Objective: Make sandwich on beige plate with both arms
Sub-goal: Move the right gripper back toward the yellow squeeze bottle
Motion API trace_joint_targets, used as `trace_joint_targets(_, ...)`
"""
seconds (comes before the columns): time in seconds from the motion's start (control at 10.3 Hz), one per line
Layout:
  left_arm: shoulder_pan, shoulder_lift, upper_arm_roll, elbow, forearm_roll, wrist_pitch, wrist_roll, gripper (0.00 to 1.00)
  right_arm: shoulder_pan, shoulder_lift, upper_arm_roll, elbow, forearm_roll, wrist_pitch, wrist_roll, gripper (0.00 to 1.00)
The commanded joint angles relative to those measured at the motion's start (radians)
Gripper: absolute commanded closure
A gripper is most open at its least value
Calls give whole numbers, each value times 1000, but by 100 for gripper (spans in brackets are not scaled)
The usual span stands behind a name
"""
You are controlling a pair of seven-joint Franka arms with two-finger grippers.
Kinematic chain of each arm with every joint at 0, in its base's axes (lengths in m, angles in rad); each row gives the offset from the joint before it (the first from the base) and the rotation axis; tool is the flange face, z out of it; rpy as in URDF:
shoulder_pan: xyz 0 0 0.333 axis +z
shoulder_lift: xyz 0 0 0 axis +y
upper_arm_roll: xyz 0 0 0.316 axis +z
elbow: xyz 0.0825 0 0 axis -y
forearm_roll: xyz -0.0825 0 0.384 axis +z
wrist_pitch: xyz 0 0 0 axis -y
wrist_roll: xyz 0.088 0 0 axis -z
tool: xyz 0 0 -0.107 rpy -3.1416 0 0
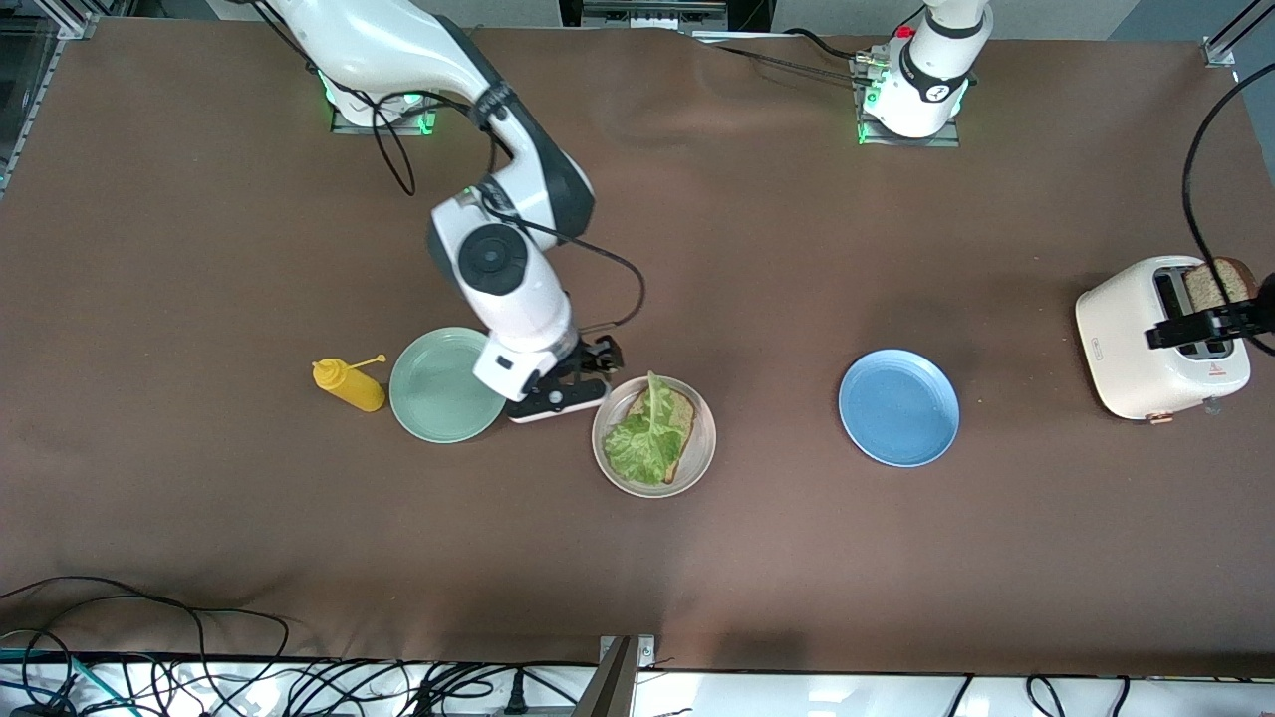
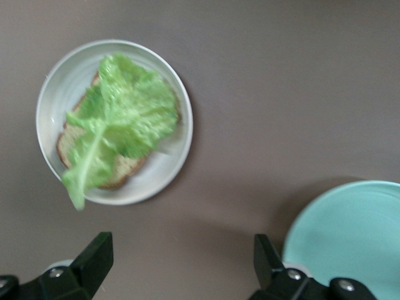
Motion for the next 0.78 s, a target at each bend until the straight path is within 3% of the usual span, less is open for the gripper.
trace_joint_targets(0.0,51,-7,-9,-13,54,-3,39,2,-64,-167,20,-151,17,-97,-129,0)
trace_joint_targets(0.19,55,9,-14,-21,175,-2,44,2,-136,-278,22,-235,17,-162,-254,0)
trace_joint_targets(0.39,99,38,-11,-21,182,16,91,2,-260,-378,72,-312,18,-208,-386,0)
trace_joint_targets(0.68,154,64,-11,-21,179,67,199,1,-434,-462,144,-338,17,-297,-592,0)
